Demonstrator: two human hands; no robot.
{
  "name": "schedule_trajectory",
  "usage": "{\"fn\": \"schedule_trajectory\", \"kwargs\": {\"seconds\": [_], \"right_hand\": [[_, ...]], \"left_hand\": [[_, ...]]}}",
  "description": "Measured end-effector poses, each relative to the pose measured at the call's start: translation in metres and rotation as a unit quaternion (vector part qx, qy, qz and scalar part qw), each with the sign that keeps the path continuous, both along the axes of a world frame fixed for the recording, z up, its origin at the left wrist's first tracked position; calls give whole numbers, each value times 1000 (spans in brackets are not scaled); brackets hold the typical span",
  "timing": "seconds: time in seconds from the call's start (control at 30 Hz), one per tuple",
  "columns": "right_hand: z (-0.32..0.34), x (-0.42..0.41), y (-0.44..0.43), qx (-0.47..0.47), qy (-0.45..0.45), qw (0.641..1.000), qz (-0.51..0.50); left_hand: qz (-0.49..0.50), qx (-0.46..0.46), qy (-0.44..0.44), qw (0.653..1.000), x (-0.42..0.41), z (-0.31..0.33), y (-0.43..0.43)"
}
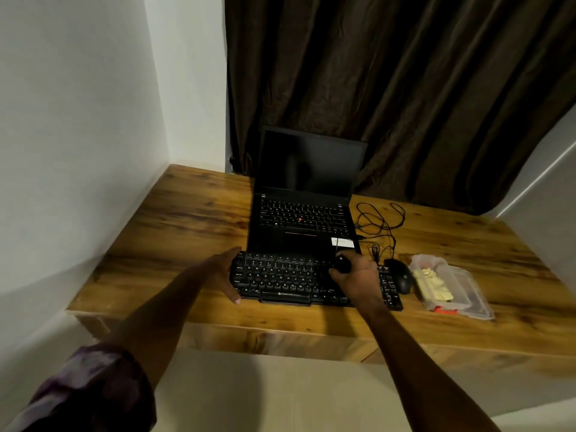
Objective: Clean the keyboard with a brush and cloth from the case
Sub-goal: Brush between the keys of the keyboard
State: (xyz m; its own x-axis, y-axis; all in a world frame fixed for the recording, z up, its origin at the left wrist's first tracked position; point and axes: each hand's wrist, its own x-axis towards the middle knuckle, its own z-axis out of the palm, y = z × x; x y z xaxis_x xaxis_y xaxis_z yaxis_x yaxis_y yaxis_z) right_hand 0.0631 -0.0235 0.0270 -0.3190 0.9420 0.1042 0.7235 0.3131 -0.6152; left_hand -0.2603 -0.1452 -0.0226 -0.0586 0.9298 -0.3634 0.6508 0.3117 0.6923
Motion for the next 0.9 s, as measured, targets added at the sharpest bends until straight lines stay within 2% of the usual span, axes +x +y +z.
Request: {"fn": "schedule_trajectory", "kwargs": {"seconds": [0.13, 0.37, 0.47, 0.67, 0.9], "right_hand": [[-3, 2, 2, -42, 39, 998, 9], [7, 37, 5, 22, -26, 998, -52], [7, 26, -2, 16, -38, 999, -25], [5, 3, -10, -19, -6, 999, 29], [10, 32, -1, 3, -20, 998, -53]], "left_hand": [[-2, 7, -7, 1000, 1, 2, -2], [-6, 12, -3, 1000, 5, 3, -2], [-10, 12, -4, 1000, 4, 1, 1], [-10, 12, -6, 1000, 1, -6, 4], [-3, -2, -3, 1000, 0, -5, 5]]}}
